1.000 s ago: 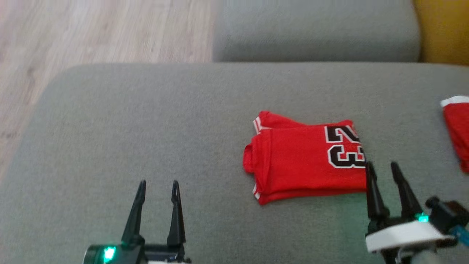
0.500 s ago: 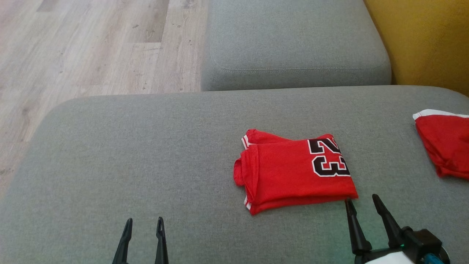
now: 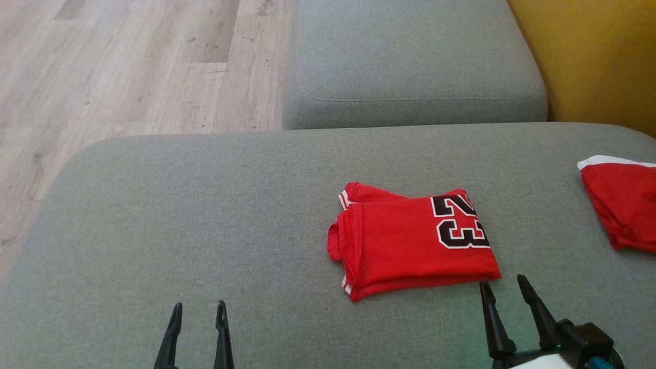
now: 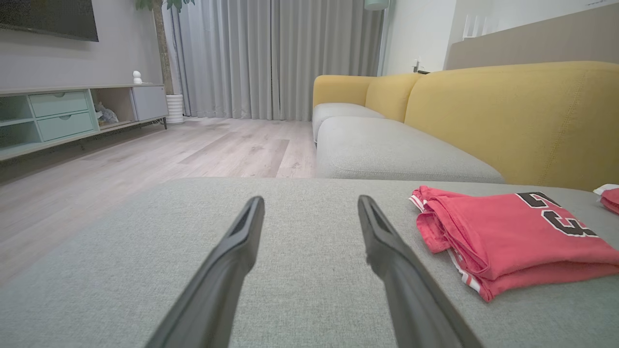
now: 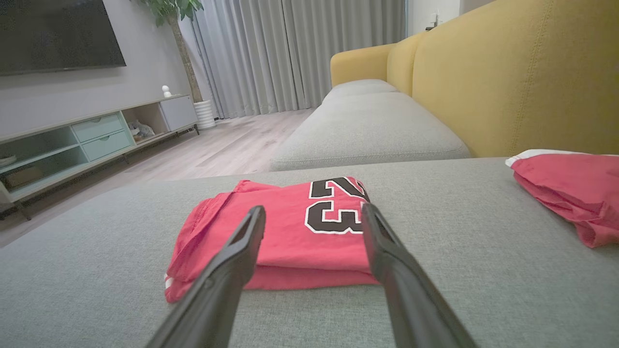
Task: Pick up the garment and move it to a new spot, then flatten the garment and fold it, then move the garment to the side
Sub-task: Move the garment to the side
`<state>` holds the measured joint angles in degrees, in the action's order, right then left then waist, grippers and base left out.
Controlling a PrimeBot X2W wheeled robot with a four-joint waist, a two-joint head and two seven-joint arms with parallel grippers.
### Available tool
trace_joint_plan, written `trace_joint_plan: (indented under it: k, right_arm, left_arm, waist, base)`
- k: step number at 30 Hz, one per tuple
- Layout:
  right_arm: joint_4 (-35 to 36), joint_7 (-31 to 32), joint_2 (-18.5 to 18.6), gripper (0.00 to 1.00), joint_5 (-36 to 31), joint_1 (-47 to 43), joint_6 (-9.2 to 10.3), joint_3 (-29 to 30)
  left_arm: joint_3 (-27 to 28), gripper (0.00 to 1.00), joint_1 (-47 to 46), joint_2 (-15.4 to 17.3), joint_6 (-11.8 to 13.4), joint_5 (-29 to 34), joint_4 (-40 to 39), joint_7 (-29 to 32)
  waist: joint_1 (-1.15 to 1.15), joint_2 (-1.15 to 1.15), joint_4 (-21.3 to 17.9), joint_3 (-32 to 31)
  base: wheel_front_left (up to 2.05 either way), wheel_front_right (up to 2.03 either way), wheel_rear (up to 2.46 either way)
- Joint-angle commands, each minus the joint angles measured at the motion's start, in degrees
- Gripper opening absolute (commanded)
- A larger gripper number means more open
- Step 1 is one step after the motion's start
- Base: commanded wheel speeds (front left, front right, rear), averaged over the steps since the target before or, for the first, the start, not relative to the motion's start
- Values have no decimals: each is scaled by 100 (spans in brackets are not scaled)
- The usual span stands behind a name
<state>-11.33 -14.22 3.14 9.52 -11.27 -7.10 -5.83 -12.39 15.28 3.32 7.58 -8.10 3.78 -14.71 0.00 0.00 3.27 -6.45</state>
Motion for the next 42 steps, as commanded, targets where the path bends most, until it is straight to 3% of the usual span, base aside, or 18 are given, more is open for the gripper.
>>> trace_joint_plan:
  k: [1, 18, 24, 27, 34, 42]
  right_arm:
    - [153, -77, 27, 100, -55, 167, -39, -149]
    - [-30, -77, 111, 100, -176, 213, -39, -228]
    - [-388, -77, 296, 100, -33, 630, -39, -370]
    - [-1003, -56, 488, 100, 429, 1169, -39, -584]
    - [-1934, 795, 712, 100, 1224, 2356, -39, -395]
    - [-2948, 1756, 1072, 100, 1473, 3254, -39, -534]
  left_arm:
    - [224, 100, -187, -44, 38, -23, -209, -29]
    - [329, 100, -120, -44, 138, 67, -435, -29]
    - [338, 100, -174, -44, 178, 69, -464, -29]
    - [290, 100, -265, -44, 149, 25, -561, -29]
    - [175, 100, -434, -44, 22, -100, -669, -29]
    - [-13, 100, -698, -44, -111, 72, -630, -29]
  waist:
    - [0, 0, -7, -2]
    - [0, 0, -85, 129]
    - [0, 0, -52, 339]
    - [0, 0, 22, 559]
    - [0, 0, 228, 978]
    - [0, 0, 435, 1290]
  base:
    - [0, 0, 0]
    - [0, 0, 0]
    - [0, 0, 0]
    - [0, 0, 0]
    - [0, 0, 0]
    - [0, 0, 0]
